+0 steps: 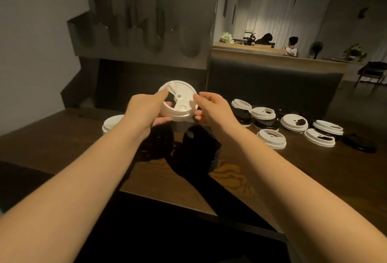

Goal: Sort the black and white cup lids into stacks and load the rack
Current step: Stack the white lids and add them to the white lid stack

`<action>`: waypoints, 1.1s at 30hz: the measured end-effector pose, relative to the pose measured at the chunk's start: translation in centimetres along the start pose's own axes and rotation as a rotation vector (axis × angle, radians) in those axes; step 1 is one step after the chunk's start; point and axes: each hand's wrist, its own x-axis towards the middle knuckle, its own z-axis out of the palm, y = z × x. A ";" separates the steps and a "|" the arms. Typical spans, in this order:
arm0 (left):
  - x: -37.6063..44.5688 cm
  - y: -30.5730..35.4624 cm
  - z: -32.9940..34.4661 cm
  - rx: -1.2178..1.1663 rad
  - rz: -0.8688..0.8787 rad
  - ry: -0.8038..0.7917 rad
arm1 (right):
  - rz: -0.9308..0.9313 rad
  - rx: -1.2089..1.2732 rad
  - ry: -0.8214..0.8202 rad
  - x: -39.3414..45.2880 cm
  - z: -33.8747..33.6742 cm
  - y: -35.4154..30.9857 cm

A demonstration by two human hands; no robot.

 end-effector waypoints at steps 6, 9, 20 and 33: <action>2.4 -1.1 -5.4 0.133 0.175 0.073 | -0.018 -0.032 -0.112 1.4 5.5 -0.6; 3.5 -1.6 -7.9 0.260 0.221 0.145 | -0.008 -0.045 -0.024 2.4 7.9 -0.5; 7.1 -4.9 -12.6 0.400 0.188 0.259 | -0.015 -0.099 -0.169 5.1 15.9 2.3; 8.0 -7.0 -13.0 0.504 0.289 0.027 | -0.121 -0.414 -0.206 5.7 16.0 3.6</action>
